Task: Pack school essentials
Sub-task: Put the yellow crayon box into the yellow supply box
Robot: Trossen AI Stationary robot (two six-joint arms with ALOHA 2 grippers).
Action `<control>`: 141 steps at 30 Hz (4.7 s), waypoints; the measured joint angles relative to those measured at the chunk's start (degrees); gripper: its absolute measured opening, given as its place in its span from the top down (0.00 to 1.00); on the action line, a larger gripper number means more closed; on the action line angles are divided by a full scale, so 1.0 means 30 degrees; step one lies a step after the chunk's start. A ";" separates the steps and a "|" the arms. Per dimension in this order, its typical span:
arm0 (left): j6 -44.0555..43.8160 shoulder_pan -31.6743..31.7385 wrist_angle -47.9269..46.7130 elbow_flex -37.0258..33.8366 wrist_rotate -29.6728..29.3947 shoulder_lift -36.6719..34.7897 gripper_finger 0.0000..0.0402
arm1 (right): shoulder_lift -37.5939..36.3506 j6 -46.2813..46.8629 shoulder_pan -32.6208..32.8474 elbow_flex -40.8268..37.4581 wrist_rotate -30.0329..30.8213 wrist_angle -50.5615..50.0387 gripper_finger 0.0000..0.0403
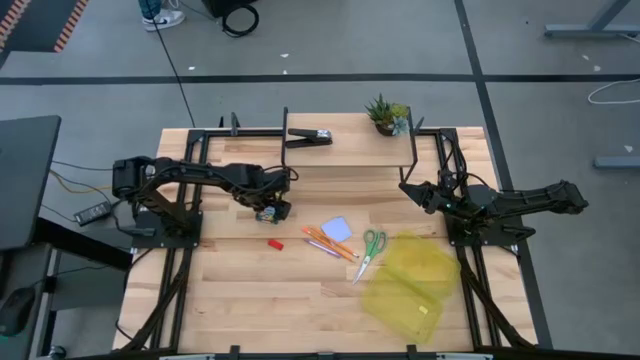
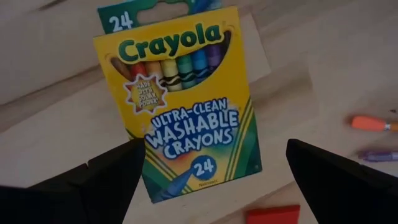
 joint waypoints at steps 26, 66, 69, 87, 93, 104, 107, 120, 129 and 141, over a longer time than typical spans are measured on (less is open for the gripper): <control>-0.1913 0.0585 -0.2404 0.0000 -0.0233 -0.0066 0.00 | 0.0000 -0.0278 0.0000 0.0000 -0.0044 -0.0007 0.86; -0.2899 0.0532 0.1708 -0.1472 -0.0514 -0.0044 0.08 | 0.0000 0.0014 -0.0007 0.0000 0.0022 -0.0006 0.86; -0.2892 0.0532 0.1719 -0.1472 -0.0437 -0.0051 0.12 | 0.0000 0.0014 -0.0007 0.0000 0.0022 0.0001 0.86; -0.2185 0.0532 0.1916 -0.1464 0.1327 -0.0051 0.36 | 0.0000 0.0087 0.0000 0.0000 0.0021 -0.0003 0.86; -0.1717 0.0525 0.2681 -0.1464 0.2119 -0.0051 0.46 | -0.0007 0.0079 -0.0007 0.0000 0.0022 -0.0003 0.86; -0.1325 0.0525 0.3230 -0.1457 0.2398 -0.0663 0.60 | -0.0007 0.0095 -0.0007 0.0000 0.0022 0.0001 0.86; -0.1082 0.0525 0.3272 -0.1472 0.2313 -0.1259 0.62 | -0.0007 0.0130 -0.0007 0.0000 0.0022 0.0001 0.86; 0.0637 0.0532 0.5007 -0.1472 0.2135 -0.1486 0.71 | 0.0000 0.0260 -0.0007 0.0000 0.0026 0.0001 0.86; 0.2625 0.0532 0.5771 -0.1472 0.2237 -0.1486 0.71 | 0.0000 0.0283 -0.0007 0.0000 0.0022 -0.0007 0.86; 0.3548 0.0166 1.3871 -0.1472 0.5632 -0.1486 0.72 | 0.0007 0.0287 -0.0007 0.0000 0.0011 -0.0007 0.86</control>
